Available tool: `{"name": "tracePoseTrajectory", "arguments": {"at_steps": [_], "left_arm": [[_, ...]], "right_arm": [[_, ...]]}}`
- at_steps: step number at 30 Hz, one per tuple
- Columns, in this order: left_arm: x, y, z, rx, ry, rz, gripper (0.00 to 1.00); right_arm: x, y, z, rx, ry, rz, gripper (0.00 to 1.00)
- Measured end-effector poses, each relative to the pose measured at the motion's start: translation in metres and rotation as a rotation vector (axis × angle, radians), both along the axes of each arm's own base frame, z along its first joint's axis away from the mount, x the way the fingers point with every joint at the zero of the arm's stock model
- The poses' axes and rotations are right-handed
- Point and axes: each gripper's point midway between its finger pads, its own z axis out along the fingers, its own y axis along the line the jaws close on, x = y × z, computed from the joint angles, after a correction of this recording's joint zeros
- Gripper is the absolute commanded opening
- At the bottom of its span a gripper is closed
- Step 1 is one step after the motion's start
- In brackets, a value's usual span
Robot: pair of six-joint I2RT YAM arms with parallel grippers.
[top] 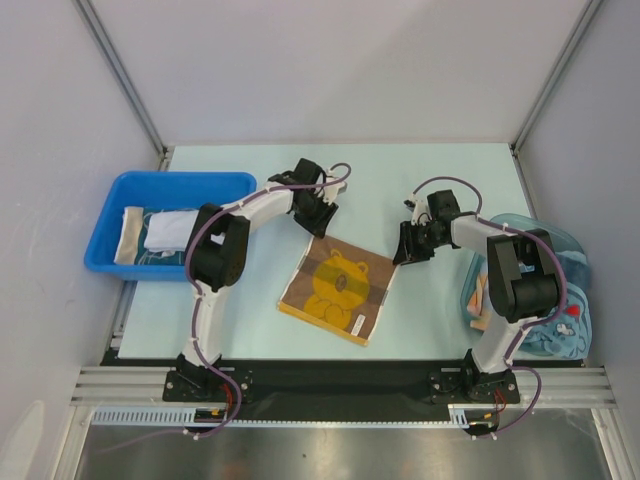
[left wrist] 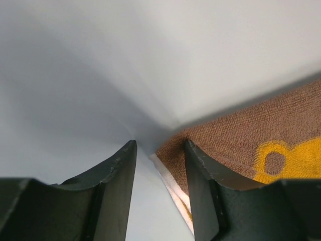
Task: Fold and stack the towels
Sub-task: Fold the towel
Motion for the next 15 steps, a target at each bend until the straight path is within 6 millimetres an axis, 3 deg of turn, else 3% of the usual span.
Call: {"name": "tracePoseTrajectory", "arguments": {"at_steps": [1,8,12,15], "left_arm": [[0.0003,0.0,-0.0001,0.001,-0.001,-0.003,0.56],[-0.0007,0.0009,-0.001,0.008,0.0,-0.021,0.56],[0.0003,0.0004,0.003,0.005,0.003,-0.027,0.54],[0.0055,-0.0008,0.008,-0.009,-0.003,-0.028,0.46]], "right_arm": [[-0.0003,-0.0004,-0.0003,-0.003,0.001,0.0,0.33],[-0.0004,-0.0013,-0.0011,-0.01,0.001,0.0,0.09],[-0.0005,-0.0013,-0.0018,-0.012,0.001,0.002,0.0],[-0.001,-0.0016,-0.0045,-0.014,0.008,0.001,0.0]]}}
